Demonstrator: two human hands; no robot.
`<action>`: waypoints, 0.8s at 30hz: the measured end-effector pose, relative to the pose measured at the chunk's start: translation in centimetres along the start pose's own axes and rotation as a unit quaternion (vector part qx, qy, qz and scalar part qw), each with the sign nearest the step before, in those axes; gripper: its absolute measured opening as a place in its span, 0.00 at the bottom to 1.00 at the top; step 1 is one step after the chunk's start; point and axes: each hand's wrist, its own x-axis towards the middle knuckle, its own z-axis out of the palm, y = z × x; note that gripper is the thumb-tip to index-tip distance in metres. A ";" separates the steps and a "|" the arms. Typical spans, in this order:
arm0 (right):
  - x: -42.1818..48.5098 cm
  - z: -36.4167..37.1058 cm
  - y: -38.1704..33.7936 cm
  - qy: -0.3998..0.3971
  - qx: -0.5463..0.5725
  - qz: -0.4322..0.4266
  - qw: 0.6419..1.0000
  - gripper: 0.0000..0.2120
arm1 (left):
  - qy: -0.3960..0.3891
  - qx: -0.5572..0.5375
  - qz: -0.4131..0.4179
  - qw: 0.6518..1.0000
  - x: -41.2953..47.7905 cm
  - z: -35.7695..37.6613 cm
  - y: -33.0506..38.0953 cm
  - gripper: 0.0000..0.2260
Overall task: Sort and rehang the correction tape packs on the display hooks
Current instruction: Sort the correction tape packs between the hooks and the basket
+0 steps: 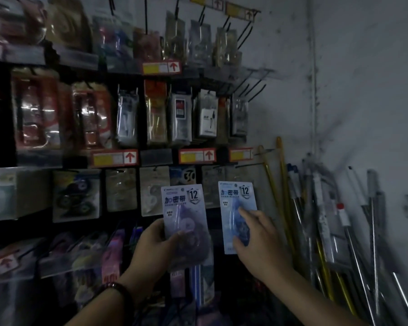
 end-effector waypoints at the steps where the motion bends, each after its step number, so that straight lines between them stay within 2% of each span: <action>1: 0.8 -0.1 0.3 -0.002 0.003 0.000 1.000 0.36 | 0.006 0.012 0.004 1.000 0.8 0.2 0.0 0.10; 9: 5.5 -0.4 0.7 0.029 -0.034 -0.004 0.999 0.33 | 0.029 0.103 0.040 0.993 4.7 1.9 -0.9 0.10; 18: 7.6 -0.1 0.7 0.047 -0.075 -0.034 0.996 0.33 | 0.022 0.100 0.024 0.994 6.0 1.7 -2.3 0.07; 24: 8.5 -0.4 0.7 0.044 -0.060 -0.023 0.997 0.33 | 0.018 0.091 0.011 0.996 6.1 1.6 -2.1 0.10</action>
